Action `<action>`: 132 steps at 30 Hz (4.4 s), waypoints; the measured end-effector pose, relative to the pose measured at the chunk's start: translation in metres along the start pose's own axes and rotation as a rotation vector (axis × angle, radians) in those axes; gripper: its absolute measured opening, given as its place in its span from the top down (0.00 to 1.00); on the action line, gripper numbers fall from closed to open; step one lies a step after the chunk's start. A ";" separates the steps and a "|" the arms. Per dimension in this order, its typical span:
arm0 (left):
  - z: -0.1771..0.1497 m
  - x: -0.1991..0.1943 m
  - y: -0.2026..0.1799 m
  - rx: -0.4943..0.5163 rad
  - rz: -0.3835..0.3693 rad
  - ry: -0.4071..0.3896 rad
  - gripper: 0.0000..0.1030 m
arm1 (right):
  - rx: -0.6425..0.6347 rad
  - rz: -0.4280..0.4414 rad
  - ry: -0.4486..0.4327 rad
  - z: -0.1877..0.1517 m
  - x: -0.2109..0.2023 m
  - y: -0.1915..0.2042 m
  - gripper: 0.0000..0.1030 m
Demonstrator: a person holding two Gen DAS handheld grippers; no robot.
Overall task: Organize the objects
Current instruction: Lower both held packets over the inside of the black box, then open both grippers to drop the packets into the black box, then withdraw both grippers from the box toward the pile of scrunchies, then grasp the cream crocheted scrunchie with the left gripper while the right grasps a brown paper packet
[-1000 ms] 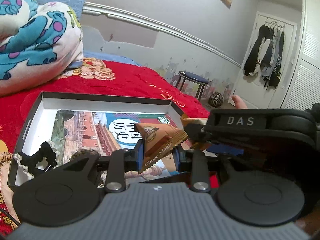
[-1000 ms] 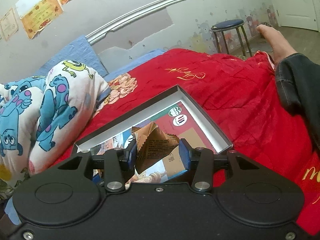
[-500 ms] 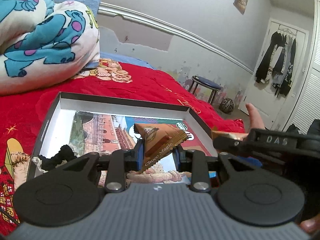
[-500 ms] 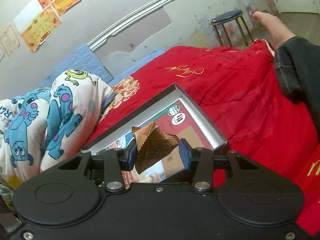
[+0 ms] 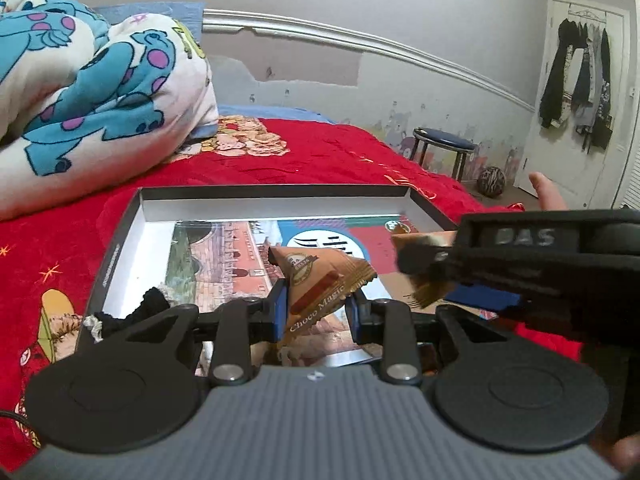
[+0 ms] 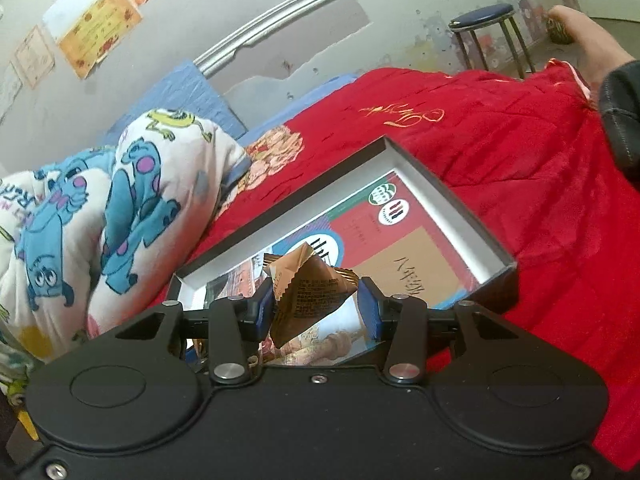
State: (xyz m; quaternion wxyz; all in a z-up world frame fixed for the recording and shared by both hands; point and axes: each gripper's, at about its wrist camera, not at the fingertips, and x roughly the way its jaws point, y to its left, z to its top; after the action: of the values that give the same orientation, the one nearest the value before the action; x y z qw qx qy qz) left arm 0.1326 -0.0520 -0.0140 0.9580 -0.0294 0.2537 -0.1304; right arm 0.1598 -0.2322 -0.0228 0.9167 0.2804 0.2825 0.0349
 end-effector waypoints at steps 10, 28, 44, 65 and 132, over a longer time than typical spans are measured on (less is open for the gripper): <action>0.005 0.012 -0.009 -0.024 -0.102 0.070 0.65 | -0.053 -0.124 0.072 0.004 0.011 0.013 0.58; 0.007 0.016 -0.017 0.023 -0.076 0.104 0.52 | -0.072 -0.191 0.143 0.009 0.019 0.015 0.58; 0.031 -0.020 0.010 0.024 -0.028 -0.006 0.19 | -0.027 -0.124 0.094 0.030 -0.013 0.010 0.38; 0.095 -0.124 0.079 -0.129 -0.073 -0.214 0.09 | -0.167 -0.031 -0.081 0.052 -0.118 0.086 0.16; -0.059 -0.064 0.025 0.042 0.193 0.180 0.28 | -0.060 -0.028 0.056 -0.060 -0.077 -0.021 0.27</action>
State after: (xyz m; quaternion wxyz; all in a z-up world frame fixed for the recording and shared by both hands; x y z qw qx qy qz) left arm 0.0556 -0.0102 -0.0371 0.9398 0.0273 0.3376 -0.0448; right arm 0.0610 -0.2380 -0.0365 0.9170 0.2475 0.3106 0.0382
